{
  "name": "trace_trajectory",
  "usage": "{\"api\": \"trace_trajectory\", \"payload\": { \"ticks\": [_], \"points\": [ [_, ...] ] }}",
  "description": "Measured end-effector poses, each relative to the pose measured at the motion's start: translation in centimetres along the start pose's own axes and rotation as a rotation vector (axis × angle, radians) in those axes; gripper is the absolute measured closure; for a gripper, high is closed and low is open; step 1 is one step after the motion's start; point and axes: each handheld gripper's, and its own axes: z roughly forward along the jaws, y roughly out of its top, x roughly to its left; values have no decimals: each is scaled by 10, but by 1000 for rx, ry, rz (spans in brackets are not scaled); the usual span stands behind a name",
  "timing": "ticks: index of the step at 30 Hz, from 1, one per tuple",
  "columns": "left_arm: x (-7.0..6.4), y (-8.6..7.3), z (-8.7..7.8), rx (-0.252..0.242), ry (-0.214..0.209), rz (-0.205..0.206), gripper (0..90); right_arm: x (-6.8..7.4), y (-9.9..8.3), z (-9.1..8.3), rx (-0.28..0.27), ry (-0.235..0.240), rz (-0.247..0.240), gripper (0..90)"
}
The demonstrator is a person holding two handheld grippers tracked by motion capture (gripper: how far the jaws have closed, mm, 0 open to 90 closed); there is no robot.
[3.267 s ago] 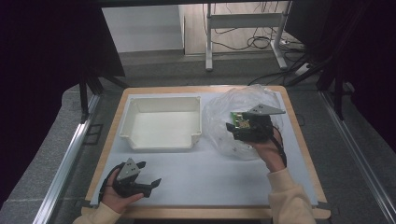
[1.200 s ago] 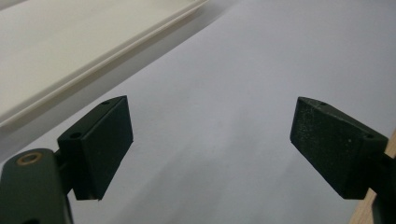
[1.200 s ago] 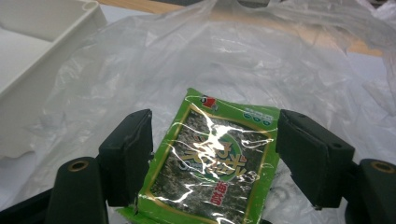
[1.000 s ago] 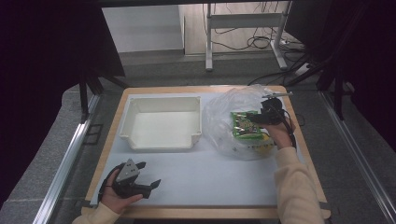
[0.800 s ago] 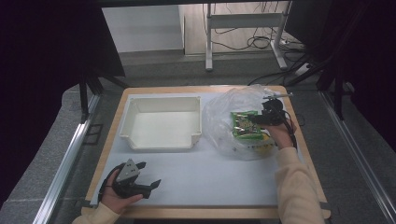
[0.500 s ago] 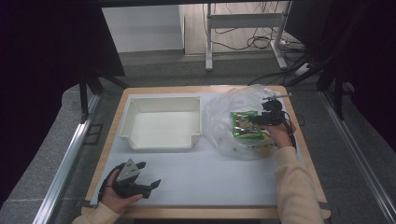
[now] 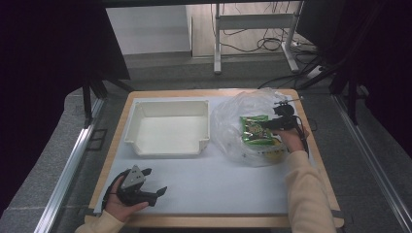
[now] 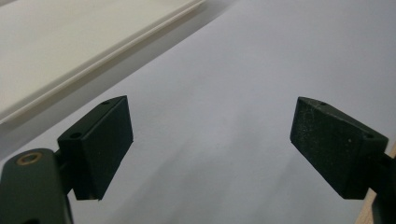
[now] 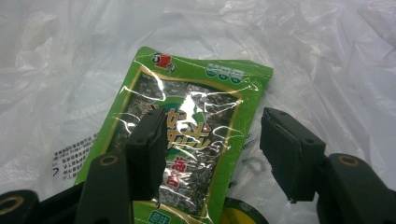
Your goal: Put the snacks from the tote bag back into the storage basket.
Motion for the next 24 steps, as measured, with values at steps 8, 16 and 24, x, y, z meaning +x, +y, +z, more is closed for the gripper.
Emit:
{"api": "trace_trajectory", "payload": {
  "ticks": [8,16,24],
  "points": [
    [-1,0,1,3,-1,3,132,-2,0,6,47,-11,-4,481],
    [0,0,0,5,-2,4,132,-3,-1,15,97,-20,5,531],
    [0,0,0,6,-2,7,133,-6,-1,21,143,-42,28,572]
  ]
}}
